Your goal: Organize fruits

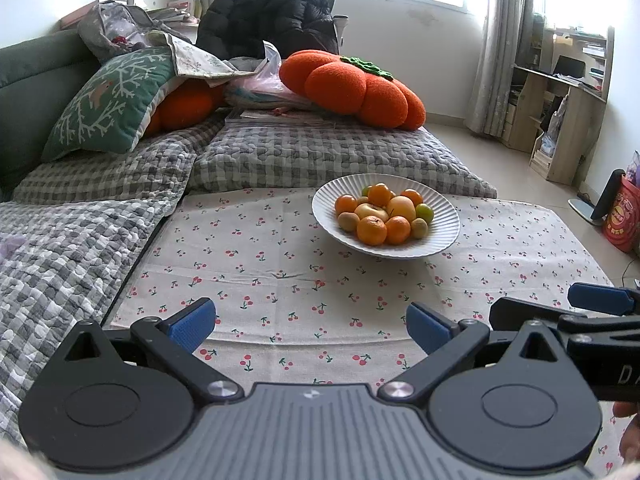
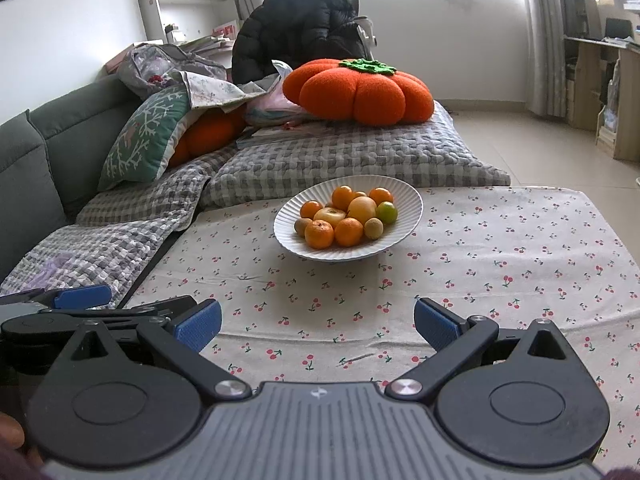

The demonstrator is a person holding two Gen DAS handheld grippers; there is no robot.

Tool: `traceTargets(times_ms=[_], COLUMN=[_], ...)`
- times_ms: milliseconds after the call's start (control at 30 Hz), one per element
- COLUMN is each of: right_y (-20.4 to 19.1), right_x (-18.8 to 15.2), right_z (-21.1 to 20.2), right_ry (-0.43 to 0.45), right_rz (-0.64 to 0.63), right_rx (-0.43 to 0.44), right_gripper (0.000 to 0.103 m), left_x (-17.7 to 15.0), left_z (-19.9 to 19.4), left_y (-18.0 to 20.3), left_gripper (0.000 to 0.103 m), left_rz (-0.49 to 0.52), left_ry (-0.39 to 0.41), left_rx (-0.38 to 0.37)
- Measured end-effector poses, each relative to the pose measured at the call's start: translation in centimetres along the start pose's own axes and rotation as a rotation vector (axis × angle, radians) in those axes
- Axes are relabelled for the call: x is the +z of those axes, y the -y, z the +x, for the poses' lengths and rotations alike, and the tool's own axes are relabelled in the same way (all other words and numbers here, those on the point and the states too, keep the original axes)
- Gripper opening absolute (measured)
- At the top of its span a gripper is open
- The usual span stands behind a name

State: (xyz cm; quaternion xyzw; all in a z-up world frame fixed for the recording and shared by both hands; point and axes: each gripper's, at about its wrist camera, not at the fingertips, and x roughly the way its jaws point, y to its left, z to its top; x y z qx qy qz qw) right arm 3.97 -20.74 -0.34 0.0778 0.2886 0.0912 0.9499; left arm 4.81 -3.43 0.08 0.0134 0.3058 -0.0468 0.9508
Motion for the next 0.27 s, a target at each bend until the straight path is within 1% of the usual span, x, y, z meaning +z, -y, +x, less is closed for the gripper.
traceTargets(times_ms=[267], right_y=[-0.11], right_x=[-0.09], right_z=[-0.04], right_ry=[0.000], right_rz=[0.000], right_rx=[-0.002], right_gripper=[0.103], left_x=[0.07], left_z=[0.05], left_y=[0.00], left_gripper=[0.094], left_rz=[-0.005], left_ry=[-0.008], left_rx=[-0.002])
